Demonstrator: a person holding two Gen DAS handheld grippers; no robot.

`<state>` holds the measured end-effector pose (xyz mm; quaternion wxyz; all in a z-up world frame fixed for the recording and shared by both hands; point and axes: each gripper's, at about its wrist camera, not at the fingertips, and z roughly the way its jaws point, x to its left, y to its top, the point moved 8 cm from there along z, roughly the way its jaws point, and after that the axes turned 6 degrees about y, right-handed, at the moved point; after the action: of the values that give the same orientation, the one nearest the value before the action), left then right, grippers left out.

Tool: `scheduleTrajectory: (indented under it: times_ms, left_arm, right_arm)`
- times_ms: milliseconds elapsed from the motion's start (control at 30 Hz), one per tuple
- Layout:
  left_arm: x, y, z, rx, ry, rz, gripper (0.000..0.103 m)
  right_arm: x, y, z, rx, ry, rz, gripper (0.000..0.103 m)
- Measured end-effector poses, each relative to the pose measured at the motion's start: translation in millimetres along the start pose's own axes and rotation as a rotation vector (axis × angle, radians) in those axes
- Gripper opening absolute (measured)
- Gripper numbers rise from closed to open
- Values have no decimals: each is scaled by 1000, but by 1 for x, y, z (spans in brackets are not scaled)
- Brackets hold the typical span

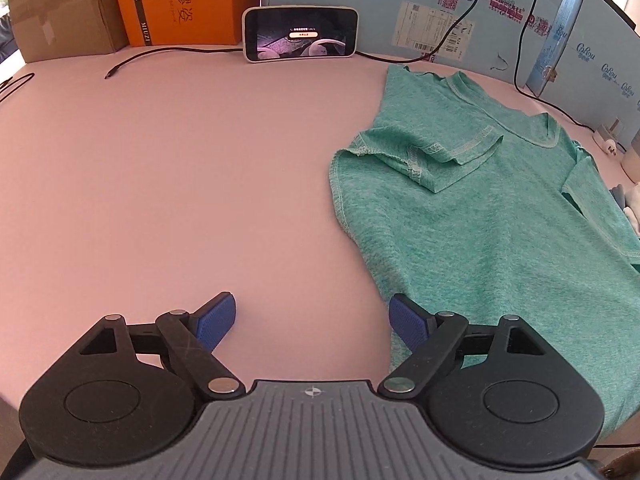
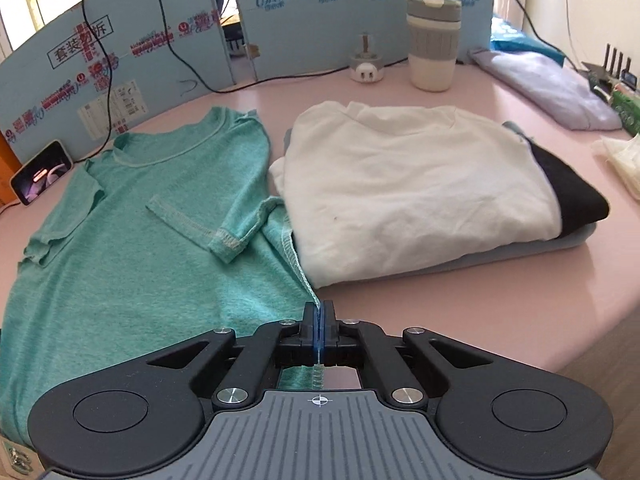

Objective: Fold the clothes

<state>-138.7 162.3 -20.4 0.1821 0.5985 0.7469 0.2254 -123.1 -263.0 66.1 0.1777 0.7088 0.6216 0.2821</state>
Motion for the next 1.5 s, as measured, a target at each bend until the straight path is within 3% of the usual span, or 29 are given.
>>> scheduleTrajectory:
  times_ms: [167,333,467,600,667,800,867,933,1000,1100,1267,1333,1367,1433,1500]
  left_arm:
    - [-3,-2,1,8,14,40,86]
    - [-3,-6,-1,15,24,49,86]
    - [2,-9,-4,25,38,42,86]
    - [14,-13,-9,38,99,35,86]
    - [19,-12,-13,35,107,28,85]
    - [14,-4,-28,-19,7,-3,83]
    - [3,-3,-29,-26,-51,-11,82]
    - [-11,-7,-24,-11,-90,4,68]
    - [-24,-11,-19,1,-108,30,40]
    - [-36,-10,-21,-22,-137,52,28]
    - [-60,-4,-47,-110,-143,184,30]
    - [-80,-9,-47,-78,-174,284,52]
    - [-89,-14,-42,-47,-198,315,57]
    - [-104,-24,-36,3,-245,366,54]
    - [-112,-27,-41,-2,-286,375,54]
  right_arm:
    - [-12,8,-8,-24,-49,-6,1]
    - [-31,-5,10,22,-74,50,4]
    - [-39,-8,11,26,-119,52,29]
    - [-40,-6,0,5,-178,39,53]
    - [-40,-5,-7,-10,-202,30,55]
    - [-37,-2,-21,-40,-247,14,55]
    - [-27,4,-29,-78,-189,35,55]
    - [-9,8,-30,-90,-94,37,55]
    - [20,3,-21,-66,-1,-13,55]
    - [68,-13,1,-2,104,-133,55]
    - [131,-31,17,43,223,-306,55]
    - [145,-26,20,38,248,-336,55]
    - [152,-23,22,35,261,-351,55]
    - [164,-13,27,35,290,-350,55]
    - [177,-1,31,20,332,-342,55]
